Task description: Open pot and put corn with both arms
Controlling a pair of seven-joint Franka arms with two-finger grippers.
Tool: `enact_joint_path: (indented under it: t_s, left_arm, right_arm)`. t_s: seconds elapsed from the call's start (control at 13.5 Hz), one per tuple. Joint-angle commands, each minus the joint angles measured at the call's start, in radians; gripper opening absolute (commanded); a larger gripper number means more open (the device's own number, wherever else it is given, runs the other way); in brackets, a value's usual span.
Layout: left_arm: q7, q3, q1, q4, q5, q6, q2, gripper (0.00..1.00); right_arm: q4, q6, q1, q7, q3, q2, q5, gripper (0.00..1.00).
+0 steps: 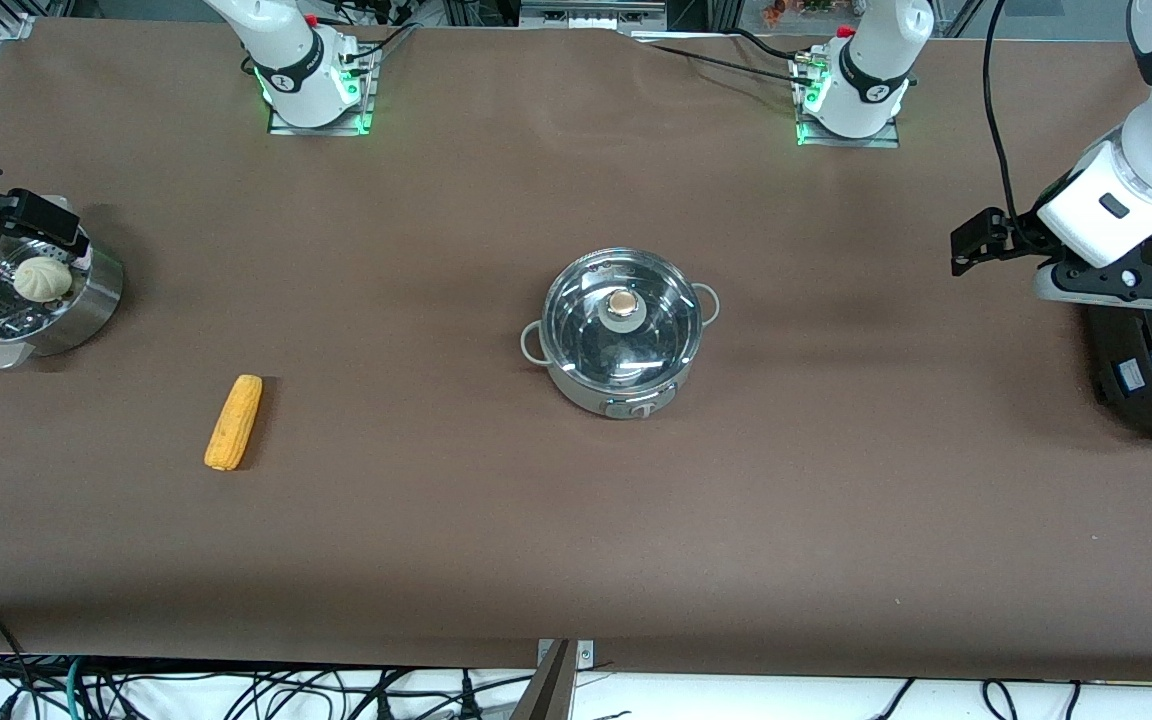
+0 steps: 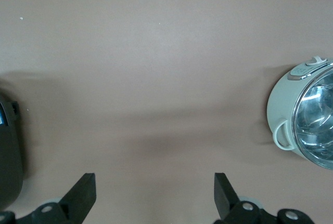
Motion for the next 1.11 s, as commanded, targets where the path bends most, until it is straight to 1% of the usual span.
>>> enact_joint_path:
  t_s: [0.0,1.04]
  left_arm:
    - [-0.002,0.005,-0.007,0.022,-0.007,-0.025,0.001,1.0]
    - [0.009,0.006,-0.013,0.022,-0.007,-0.029,0.01,1.0]
  right_arm:
    - [0.025,-0.007,-0.011,-0.017,0.004,0.01,0.009,1.0]
    - [0.025,-0.007,-0.012,-0.016,0.004,0.01,0.009,1.0]
